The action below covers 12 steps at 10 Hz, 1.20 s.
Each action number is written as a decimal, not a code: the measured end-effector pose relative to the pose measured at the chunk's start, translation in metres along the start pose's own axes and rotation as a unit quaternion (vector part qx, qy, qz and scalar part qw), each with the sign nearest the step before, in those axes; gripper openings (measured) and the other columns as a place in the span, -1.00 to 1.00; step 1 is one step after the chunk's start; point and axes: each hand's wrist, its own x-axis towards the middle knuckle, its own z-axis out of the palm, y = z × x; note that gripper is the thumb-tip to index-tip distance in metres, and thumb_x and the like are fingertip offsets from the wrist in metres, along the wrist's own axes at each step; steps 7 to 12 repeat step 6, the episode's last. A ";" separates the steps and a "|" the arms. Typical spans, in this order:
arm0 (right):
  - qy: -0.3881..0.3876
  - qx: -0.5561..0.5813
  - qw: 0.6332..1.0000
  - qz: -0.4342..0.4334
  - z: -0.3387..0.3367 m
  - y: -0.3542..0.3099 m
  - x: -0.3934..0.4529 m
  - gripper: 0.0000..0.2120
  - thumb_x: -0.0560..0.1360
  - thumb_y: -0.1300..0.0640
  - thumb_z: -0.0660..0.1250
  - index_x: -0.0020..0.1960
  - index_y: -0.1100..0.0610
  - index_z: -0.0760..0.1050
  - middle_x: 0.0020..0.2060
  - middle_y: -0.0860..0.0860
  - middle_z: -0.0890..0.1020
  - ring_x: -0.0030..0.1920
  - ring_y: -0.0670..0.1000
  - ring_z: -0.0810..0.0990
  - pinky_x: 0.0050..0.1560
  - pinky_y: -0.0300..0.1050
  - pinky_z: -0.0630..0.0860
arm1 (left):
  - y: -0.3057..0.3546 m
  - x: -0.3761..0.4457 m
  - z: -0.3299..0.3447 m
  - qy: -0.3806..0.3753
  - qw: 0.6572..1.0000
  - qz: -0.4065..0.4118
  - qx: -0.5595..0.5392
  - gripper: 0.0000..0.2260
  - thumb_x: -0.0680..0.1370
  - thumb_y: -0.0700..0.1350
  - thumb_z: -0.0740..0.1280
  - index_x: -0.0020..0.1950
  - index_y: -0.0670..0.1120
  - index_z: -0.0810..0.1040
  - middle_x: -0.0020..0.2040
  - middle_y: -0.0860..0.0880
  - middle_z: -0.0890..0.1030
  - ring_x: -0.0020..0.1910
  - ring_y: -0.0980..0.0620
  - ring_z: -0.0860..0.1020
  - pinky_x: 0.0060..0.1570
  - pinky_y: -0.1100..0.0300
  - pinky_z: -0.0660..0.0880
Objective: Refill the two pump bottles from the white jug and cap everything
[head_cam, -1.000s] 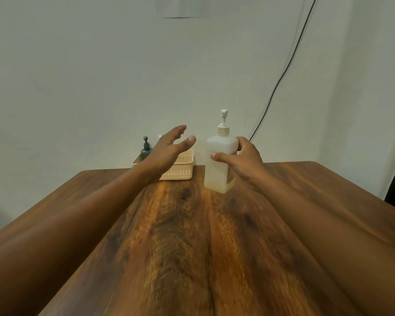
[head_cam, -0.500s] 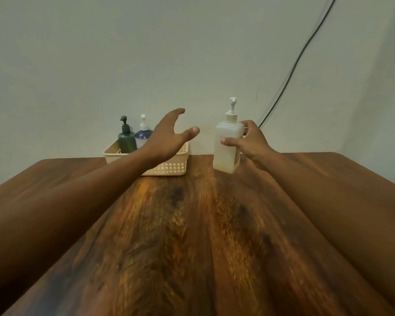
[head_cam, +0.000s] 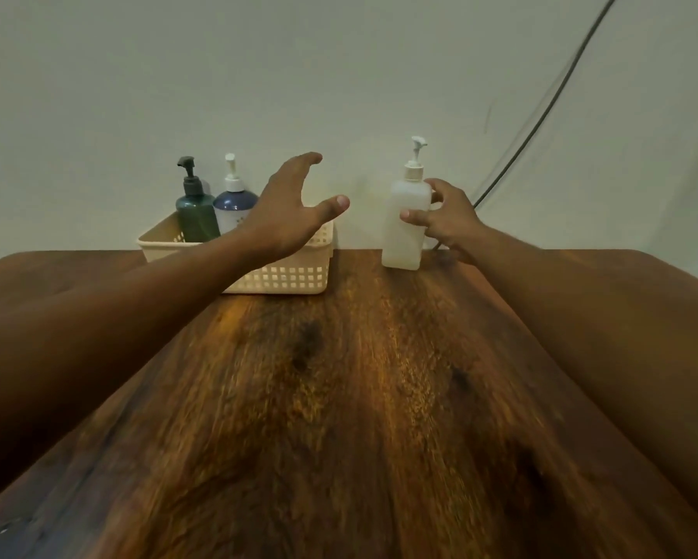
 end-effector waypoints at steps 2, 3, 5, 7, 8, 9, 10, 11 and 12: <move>0.018 -0.014 1.000 -0.009 0.004 0.007 0.014 -0.51 0.48 0.19 0.54 0.37 0.12 0.51 0.23 0.04 0.61 0.23 0.12 0.58 0.27 0.23 0.57 | -0.010 0.007 -0.001 -0.005 1.000 0.016 0.013 -0.34 0.61 0.20 0.32 0.64 0.04 0.17 0.66 0.00 0.17 0.61 -0.07 0.18 0.51 -0.07 0.20; 0.030 -0.028 0.999 -0.018 0.005 0.009 0.015 -0.57 0.50 0.19 0.52 0.33 0.13 0.53 0.15 -0.02 0.61 0.19 0.10 0.60 0.26 0.20 0.58 | -0.015 0.009 -0.003 -0.002 1.000 0.012 0.018 -0.34 0.62 0.19 0.33 0.64 0.03 0.17 0.66 0.00 0.17 0.62 -0.07 0.17 0.51 -0.06 0.19; 0.041 -0.099 0.994 -0.009 0.003 0.010 0.010 -0.55 0.52 0.06 0.51 0.28 0.23 0.44 0.23 0.11 0.58 0.19 0.13 0.57 0.08 -0.01 0.50 | -0.015 -0.001 -0.005 -0.008 1.000 0.002 0.019 -0.33 0.61 0.17 0.34 0.64 0.02 0.16 0.66 -0.01 0.15 0.62 -0.07 0.15 0.51 -0.05 0.18; 0.060 -0.124 0.990 -0.013 -0.003 0.003 -0.004 -0.50 0.53 -0.03 0.47 0.31 0.21 0.39 0.27 0.15 0.51 0.21 0.14 0.53 0.06 -0.03 0.47 | -0.008 -0.009 -0.016 -0.005 0.999 0.013 0.031 -0.32 0.61 0.17 0.35 0.64 0.00 0.16 0.66 -0.03 0.16 0.63 -0.08 0.14 0.53 -0.08 0.15; 0.060 -0.124 0.990 -0.013 -0.003 0.003 -0.004 -0.50 0.53 -0.03 0.47 0.31 0.21 0.39 0.27 0.15 0.51 0.21 0.14 0.53 0.06 -0.03 0.47 | -0.008 -0.009 -0.016 -0.005 0.999 0.013 0.031 -0.32 0.61 0.17 0.35 0.64 0.00 0.16 0.66 -0.03 0.16 0.63 -0.08 0.14 0.53 -0.08 0.15; 0.060 -0.124 0.990 -0.013 -0.003 0.003 -0.004 -0.50 0.53 -0.03 0.47 0.31 0.21 0.39 0.27 0.15 0.51 0.21 0.14 0.53 0.06 -0.03 0.47 | -0.008 -0.009 -0.016 -0.005 0.999 0.013 0.031 -0.32 0.61 0.17 0.35 0.64 0.00 0.16 0.66 -0.03 0.16 0.63 -0.08 0.14 0.53 -0.08 0.15; 0.060 -0.124 0.990 -0.013 -0.003 0.003 -0.004 -0.50 0.53 -0.03 0.47 0.31 0.21 0.39 0.27 0.15 0.51 0.21 0.14 0.53 0.06 -0.03 0.47 | -0.008 -0.009 -0.016 -0.005 0.999 0.013 0.031 -0.32 0.61 0.17 0.35 0.64 0.00 0.16 0.66 -0.03 0.16 0.63 -0.08 0.14 0.53 -0.08 0.15; 0.060 -0.124 0.990 -0.013 -0.003 0.003 -0.004 -0.50 0.53 -0.03 0.47 0.31 0.21 0.39 0.27 0.15 0.51 0.21 0.14 0.53 0.06 -0.03 0.47 | -0.008 -0.009 -0.016 -0.005 0.999 0.013 0.031 -0.32 0.61 0.17 0.35 0.64 0.00 0.16 0.66 -0.03 0.16 0.63 -0.08 0.14 0.53 -0.08 0.15; 0.060 -0.124 0.990 -0.013 -0.003 0.003 -0.004 -0.50 0.53 -0.03 0.47 0.31 0.21 0.39 0.27 0.15 0.51 0.21 0.14 0.53 0.06 -0.03 0.47 | -0.008 -0.009 -0.016 -0.005 0.999 0.013 0.031 -0.32 0.61 0.17 0.35 0.64 0.00 0.16 0.66 -0.03 0.16 0.63 -0.08 0.14 0.53 -0.08 0.15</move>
